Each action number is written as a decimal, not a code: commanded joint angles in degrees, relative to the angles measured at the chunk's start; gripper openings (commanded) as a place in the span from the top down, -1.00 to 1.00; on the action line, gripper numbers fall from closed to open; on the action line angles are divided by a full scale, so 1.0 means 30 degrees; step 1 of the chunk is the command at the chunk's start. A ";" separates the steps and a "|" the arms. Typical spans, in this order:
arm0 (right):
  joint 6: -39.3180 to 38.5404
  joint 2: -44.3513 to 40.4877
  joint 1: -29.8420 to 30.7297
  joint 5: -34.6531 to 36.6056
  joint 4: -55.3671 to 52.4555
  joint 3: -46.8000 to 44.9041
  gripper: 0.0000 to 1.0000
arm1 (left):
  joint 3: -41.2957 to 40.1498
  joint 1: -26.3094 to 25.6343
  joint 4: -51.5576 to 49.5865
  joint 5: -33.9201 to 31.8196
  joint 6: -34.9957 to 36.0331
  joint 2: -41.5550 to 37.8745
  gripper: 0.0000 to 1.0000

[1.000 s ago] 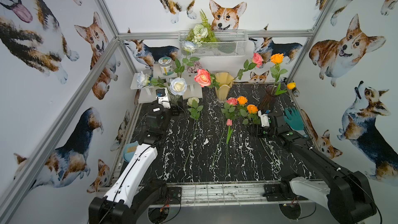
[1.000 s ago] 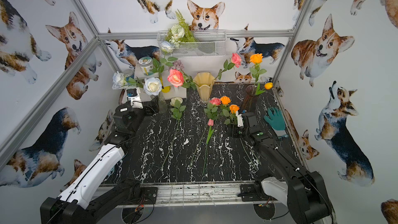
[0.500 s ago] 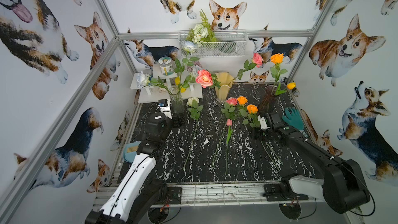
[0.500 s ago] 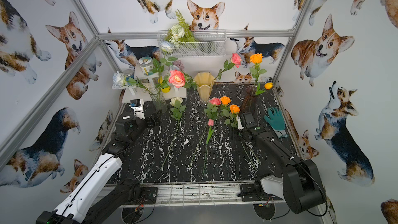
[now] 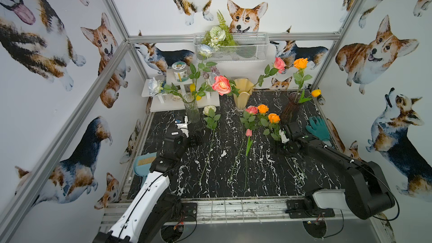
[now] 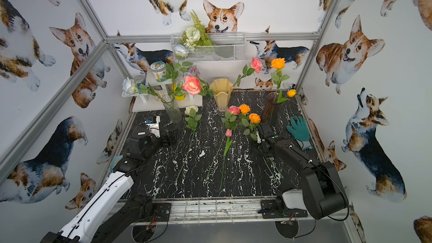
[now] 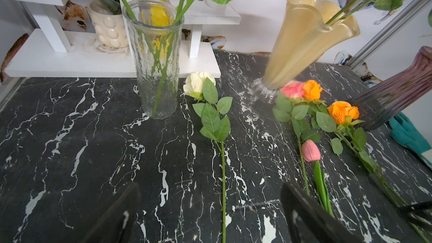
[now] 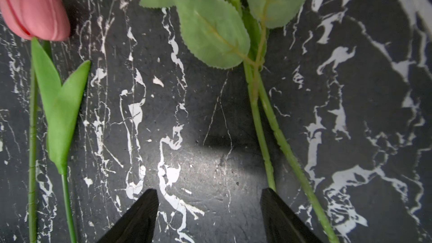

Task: Arrange the flowers in different vases according to their variety
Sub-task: Insert the flower into the vase, then pick up the flower at the center of the board.

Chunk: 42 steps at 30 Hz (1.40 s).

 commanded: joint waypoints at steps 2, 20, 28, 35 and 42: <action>0.0177 0.0511 0.0052 0.1594 -0.0666 0.0331 -0.50 | -0.0150 -0.0035 0.0330 -0.0003 -0.0136 -0.0134 -1.00; 0.0001 0.2517 0.1416 0.1938 -0.0832 0.0483 -0.50 | -0.0231 -0.0045 0.0361 -0.0198 -0.0055 -0.0074 -1.00; 0.0102 0.2899 0.2170 0.1188 -0.0626 0.0411 -0.14 | -0.0239 -0.0027 0.0369 -0.0311 -0.0085 -0.0053 -1.00; -0.0024 0.4726 0.2192 0.1612 -0.0481 0.0541 0.39 | -0.0180 -0.0027 0.0324 -0.0340 -0.0085 0.0068 -1.00; -0.0206 0.5849 0.2249 0.1517 -0.0277 0.0428 0.86 | -0.0180 -0.0020 0.0165 -0.0440 -0.0077 0.0078 -1.00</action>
